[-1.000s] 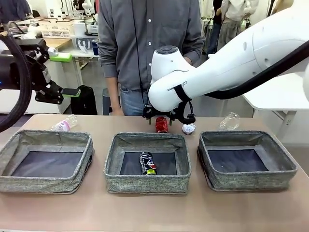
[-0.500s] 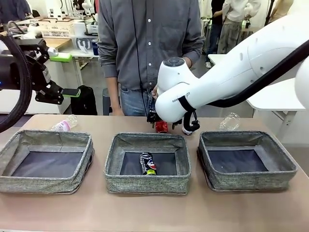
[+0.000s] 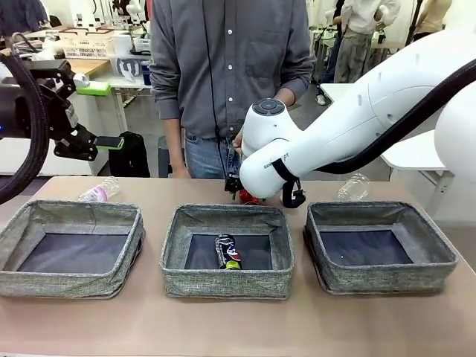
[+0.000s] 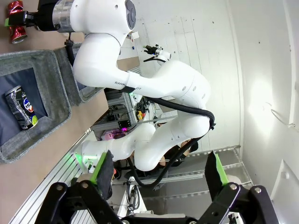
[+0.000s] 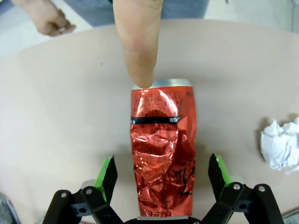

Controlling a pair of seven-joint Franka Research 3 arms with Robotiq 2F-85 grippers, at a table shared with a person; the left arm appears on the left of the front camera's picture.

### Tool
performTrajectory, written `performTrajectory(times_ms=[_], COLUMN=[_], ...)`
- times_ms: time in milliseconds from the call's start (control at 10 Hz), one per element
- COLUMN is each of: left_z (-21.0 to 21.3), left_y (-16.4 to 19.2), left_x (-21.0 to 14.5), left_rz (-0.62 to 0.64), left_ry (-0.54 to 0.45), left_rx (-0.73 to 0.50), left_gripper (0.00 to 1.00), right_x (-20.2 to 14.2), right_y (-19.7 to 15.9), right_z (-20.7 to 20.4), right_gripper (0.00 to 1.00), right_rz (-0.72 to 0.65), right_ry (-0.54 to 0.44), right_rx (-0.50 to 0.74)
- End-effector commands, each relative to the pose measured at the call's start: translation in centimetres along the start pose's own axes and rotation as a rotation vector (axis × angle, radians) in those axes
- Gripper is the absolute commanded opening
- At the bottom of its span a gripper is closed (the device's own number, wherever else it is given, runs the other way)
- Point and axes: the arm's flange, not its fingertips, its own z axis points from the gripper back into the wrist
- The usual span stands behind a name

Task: Sort the waste into the appropriate baskets.
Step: Pick up the waste item pointed out by the person.

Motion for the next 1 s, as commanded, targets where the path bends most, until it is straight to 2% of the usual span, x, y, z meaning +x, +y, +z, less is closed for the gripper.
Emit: performTrajectory(times_ms=[0,400,500,600,700,800,900], left_z=[-0.12,-0.12,-0.12,-0.12,-0.12,-0.12,-0.12], left_y=[-0.52,-0.52,-0.52,-0.52,-0.52,-0.52,-0.52], left_x=[0.09,0.09,0.09,0.09,0.09,0.09,0.09], left_rz=[0.011,0.011,0.011,0.011,0.011,0.011,0.011], left_ry=[-0.013,-0.013,-0.013,-0.013,-0.013,-0.013,-0.013], left_rx=[-0.021,-0.021,-0.021,-0.021,-0.021,-0.021,-0.021], left_gripper=[1.0,1.0,1.0,1.0,1.0,1.0,1.0], right_x=[-0.2,-0.13,-0.15,-0.17,-0.17,-0.18,-0.19], right_y=[-0.24,0.04,0.11,0.13,0.14,0.17,0.2], right_z=[-0.04,-0.07,-0.06,-0.03,-0.05,0.0,0.07], right_gripper=[1.0,0.98,0.8,0.78,0.6,0.58,0.4], right_rz=[0.019,0.018,0.013,0.017,0.019,0.025,0.03], right_ry=[-0.026,-0.023,-0.017,-0.019,-0.02,-0.025,-0.027], right_rx=[0.004,0.003,0.004,0.006,0.007,0.005,0.008])
